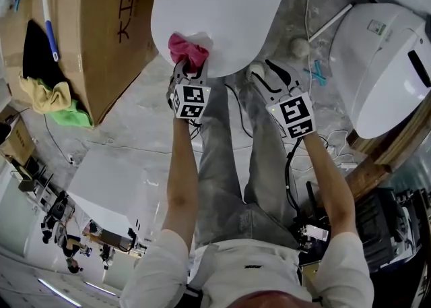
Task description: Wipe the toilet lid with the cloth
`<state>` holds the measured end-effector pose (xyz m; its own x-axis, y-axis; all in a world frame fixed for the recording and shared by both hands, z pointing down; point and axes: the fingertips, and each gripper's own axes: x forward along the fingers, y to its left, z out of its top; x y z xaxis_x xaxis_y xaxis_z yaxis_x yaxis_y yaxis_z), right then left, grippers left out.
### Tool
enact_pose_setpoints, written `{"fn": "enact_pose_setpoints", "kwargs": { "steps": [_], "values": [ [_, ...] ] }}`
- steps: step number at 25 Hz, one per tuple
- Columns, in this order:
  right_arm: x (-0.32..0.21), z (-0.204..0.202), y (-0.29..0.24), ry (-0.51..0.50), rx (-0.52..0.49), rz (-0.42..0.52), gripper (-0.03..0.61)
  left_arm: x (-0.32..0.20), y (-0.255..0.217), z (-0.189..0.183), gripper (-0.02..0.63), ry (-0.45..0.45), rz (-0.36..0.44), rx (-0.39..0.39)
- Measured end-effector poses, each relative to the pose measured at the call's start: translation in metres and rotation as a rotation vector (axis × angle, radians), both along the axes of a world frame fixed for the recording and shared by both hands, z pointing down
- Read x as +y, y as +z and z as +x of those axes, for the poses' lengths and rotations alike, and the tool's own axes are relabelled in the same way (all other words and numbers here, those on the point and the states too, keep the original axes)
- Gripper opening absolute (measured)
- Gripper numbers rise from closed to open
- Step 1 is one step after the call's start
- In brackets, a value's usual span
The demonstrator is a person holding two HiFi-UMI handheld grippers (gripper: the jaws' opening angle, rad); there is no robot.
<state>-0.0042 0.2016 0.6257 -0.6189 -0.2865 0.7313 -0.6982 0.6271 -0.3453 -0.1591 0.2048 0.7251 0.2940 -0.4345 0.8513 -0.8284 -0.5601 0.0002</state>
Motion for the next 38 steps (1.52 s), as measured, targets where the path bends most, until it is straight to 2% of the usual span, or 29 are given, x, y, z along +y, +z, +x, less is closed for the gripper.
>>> {"fn": "enact_pose_setpoints", "kwargs": {
  "steps": [15,24,30,34,38],
  "values": [
    [0.027,0.048,-0.010,0.050,0.005,0.017,0.198,0.029,-0.001,0.075,0.109,0.057,-0.028,0.062],
    [0.043,0.061,-0.020,0.080,0.012,0.024,0.198,0.032,-0.011,0.119,0.109,0.132,-0.018,0.116],
    [0.046,0.070,-0.047,0.067,0.023,0.048,0.198,0.023,-0.062,0.147,0.109,0.177,0.037,0.180],
    [0.037,0.071,-0.088,0.063,0.011,0.093,0.198,0.013,-0.117,0.160,0.109,0.220,0.089,0.214],
    [0.022,0.071,-0.138,0.054,0.004,0.146,0.198,0.002,-0.184,0.166,0.109,0.220,0.152,0.251]
  ]
}}
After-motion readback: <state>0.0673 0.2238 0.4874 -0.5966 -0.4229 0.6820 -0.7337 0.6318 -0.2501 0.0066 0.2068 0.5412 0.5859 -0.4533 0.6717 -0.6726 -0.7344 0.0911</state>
